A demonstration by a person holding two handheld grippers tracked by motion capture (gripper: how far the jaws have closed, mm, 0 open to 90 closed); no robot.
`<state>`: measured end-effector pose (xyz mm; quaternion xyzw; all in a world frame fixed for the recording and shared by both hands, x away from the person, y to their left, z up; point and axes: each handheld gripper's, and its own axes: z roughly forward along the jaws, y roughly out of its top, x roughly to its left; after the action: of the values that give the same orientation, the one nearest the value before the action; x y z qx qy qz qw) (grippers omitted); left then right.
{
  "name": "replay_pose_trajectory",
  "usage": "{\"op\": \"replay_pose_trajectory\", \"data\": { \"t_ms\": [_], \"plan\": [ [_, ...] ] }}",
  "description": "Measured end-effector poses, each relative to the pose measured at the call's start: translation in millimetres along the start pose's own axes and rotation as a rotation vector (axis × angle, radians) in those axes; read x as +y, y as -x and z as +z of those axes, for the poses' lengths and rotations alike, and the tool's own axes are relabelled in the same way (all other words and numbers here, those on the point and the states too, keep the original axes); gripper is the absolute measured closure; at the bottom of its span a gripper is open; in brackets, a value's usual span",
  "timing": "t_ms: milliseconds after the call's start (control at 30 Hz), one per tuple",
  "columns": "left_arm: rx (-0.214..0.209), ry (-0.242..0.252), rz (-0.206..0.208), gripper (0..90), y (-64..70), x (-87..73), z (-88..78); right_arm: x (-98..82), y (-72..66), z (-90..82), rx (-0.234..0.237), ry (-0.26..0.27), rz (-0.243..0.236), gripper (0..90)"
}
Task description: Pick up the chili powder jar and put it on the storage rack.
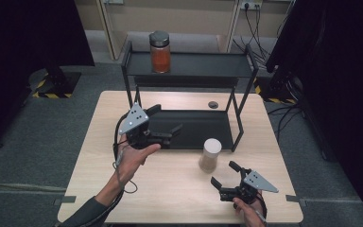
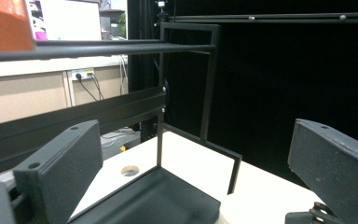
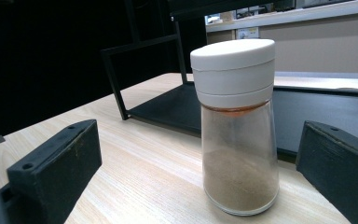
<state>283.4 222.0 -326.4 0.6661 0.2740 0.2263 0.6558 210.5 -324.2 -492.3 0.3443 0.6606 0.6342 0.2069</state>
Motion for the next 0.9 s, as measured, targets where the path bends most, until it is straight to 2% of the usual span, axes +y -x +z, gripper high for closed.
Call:
{"op": "replay_pose_trajectory", "data": {
  "t_ms": [900],
  "plan": [
    [-0.045, -0.012, 0.020, 1.9, 5.8, -53.1, -26.6, 0.0, -0.5, 0.3, -0.002, 0.000, -0.004, 0.4]
  ]
}}
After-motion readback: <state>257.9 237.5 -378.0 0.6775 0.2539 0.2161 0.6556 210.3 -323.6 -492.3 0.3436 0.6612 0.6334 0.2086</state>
